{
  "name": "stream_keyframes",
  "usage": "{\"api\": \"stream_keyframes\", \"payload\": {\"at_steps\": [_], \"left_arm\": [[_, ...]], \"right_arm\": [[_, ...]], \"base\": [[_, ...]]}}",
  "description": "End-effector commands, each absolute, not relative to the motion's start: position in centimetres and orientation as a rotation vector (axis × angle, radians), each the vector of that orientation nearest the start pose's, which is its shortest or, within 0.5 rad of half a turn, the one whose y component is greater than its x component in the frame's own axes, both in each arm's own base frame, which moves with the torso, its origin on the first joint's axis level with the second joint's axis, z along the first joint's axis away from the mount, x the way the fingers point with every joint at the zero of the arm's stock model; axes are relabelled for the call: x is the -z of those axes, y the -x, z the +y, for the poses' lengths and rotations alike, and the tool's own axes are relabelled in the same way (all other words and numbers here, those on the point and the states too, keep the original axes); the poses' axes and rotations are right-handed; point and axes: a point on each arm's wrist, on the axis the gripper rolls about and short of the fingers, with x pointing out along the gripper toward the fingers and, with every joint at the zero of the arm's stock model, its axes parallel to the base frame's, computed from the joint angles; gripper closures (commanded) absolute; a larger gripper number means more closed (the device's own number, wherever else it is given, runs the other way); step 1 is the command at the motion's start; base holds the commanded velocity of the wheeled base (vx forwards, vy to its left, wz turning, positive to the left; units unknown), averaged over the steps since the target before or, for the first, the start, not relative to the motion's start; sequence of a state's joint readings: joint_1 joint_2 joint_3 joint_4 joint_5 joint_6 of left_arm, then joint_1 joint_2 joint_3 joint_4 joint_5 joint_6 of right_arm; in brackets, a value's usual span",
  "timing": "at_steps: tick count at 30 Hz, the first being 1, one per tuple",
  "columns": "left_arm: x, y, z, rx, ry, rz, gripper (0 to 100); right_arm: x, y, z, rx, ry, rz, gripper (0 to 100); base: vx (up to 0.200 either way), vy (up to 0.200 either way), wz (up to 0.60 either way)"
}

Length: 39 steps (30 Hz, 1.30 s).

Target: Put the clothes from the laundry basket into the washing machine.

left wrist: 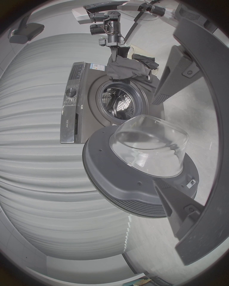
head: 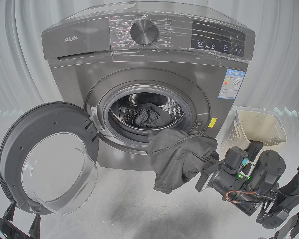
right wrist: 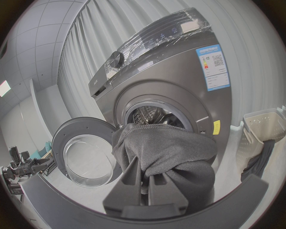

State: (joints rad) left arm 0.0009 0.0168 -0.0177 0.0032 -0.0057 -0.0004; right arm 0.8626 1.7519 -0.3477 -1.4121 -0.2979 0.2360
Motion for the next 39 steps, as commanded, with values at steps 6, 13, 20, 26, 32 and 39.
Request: {"api": "stream_keyframes", "payload": {"at_steps": [6,13,20,26,32,39], "left_arm": [[-7.6,2.3,-0.1,0.031,-0.035,-0.004,0],[-14.6,3.0,-0.5,0.226,-0.002,-0.167,0],[-14.8,-1.3,-1.0,0.454,0.012,0.074,0],[-15.5,-4.1,-1.2,0.543,-0.027,0.103,0],[-15.3,-6.2,-1.8,0.691,-0.022,0.189,0],[-15.1,-10.1,-3.5,0.810,-0.013,0.268,0]], "right_arm": [[-13.0,-19.0,22.4,-0.564,-0.245,0.048,100],[-12.8,-19.7,23.2,-0.556,-0.255,0.041,100],[-13.7,-20.7,24.0,-0.556,-0.297,-0.026,100],[-14.4,-21.2,24.3,-0.554,-0.306,-0.048,100],[-13.8,-21.9,25.2,-0.561,-0.307,-0.047,100],[-14.1,-22.2,25.6,-0.567,-0.313,-0.057,100]], "base": [[0.000,0.000,0.00],[0.000,0.000,0.00],[0.000,0.000,0.00],[0.000,0.000,0.00],[0.000,0.000,0.00],[0.000,0.000,0.00]]}}
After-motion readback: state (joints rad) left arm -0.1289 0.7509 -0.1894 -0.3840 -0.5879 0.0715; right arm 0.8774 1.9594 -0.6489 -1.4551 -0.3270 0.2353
